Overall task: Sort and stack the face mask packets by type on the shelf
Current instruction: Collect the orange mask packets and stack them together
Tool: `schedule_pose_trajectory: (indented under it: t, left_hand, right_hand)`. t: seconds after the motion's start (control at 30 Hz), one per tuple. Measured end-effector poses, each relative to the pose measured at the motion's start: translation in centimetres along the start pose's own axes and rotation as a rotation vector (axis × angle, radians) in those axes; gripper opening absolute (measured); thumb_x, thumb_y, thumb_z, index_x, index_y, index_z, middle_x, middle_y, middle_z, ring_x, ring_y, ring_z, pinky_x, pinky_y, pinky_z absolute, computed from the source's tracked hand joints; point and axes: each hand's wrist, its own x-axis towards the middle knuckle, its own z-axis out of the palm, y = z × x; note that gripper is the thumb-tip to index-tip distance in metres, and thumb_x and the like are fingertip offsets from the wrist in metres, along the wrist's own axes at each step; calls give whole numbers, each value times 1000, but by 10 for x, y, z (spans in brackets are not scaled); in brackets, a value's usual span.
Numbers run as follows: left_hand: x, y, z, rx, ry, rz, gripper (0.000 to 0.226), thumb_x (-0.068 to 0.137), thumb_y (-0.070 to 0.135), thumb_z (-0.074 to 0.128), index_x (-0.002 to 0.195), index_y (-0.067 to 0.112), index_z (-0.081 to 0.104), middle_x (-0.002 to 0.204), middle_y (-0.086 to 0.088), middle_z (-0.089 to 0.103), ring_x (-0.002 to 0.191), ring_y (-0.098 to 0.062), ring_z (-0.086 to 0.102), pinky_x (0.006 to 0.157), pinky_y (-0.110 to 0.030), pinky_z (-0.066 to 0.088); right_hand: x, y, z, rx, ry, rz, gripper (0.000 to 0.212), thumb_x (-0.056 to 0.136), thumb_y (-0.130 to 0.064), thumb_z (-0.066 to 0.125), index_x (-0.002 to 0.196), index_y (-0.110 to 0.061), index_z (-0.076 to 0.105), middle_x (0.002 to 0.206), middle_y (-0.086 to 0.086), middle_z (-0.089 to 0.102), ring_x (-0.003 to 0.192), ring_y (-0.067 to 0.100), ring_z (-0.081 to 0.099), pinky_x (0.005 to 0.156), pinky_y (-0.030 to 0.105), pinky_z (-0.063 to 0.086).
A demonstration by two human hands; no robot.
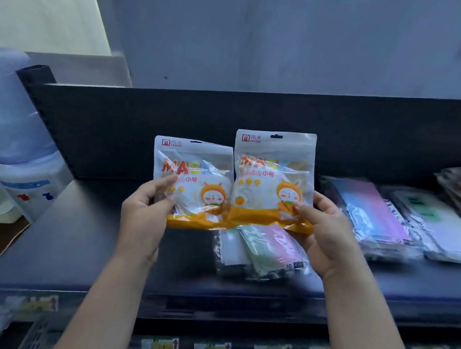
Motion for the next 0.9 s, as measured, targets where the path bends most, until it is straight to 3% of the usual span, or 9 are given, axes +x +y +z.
schedule_pose_trajectory:
  t: [0.13,0.23,0.3,0.43,0.53,0.7,0.8,0.9]
  left_hand:
    - [-19,-8,59,-10,-15,-35,36,96,-9,63,116,17,78,116,9,76,110,-16,74,75,-23,62]
    - [-34,-16,102,-35,18,-65,38,94,-8,63,114,20,80,114,2,78,113,-28,73,94,-46,62]
    - [-45,-23,128,-23,24,-61,37,95,-4,64,114,24,80,114,2,79,111,-30,74,97,-52,60]
    - [-71,-38,167,-67,38,-82,38,96,-5,63,114,24,80,122,-3,76,108,-27,76,83,-41,63]
    - [-79,-41,185,-77,41,-101,40,94,-8,62,111,23,81,128,-6,73,113,-31,73,86,-42,61]
    - [-78,-28,211,-130,18,-122,38,95,-11,59,116,15,77,117,-6,76,96,-20,73,68,-23,62]
    - [-74,-23,232,-149,4,-132,39,95,-12,58,117,14,76,116,-8,75,95,-18,71,72,-23,60]
    - [-77,-22,251,-170,-29,-130,38,94,-11,58,114,15,78,113,-9,74,94,-20,70,83,-31,58]
  right_hand:
    - [11,-33,-64,18,77,-16,26,99,5,59,119,-9,69,99,15,81,68,20,78,64,34,67]
    - [16,-59,-107,-43,79,-55,28,98,7,59,120,-8,70,104,14,80,71,19,78,60,31,65]
    - [18,-74,-134,-67,85,-63,29,99,6,59,122,-7,70,103,12,81,73,19,78,61,31,65]
    - [17,-98,-176,-94,121,-63,24,100,4,58,116,-9,72,103,13,82,73,18,78,64,33,66]
    - [16,-110,-195,-64,151,-58,24,101,3,58,117,-9,71,98,10,82,71,16,79,58,28,63]
    - [19,-123,-214,-66,202,-47,21,102,2,58,114,-7,72,103,13,81,73,18,79,67,34,67]
    - [22,-136,-225,-91,222,-59,20,102,1,58,112,-8,74,102,13,82,74,18,79,67,34,66]
    - [25,-149,-238,-122,211,-86,20,103,0,58,106,-11,74,100,10,82,74,15,79,70,34,66]
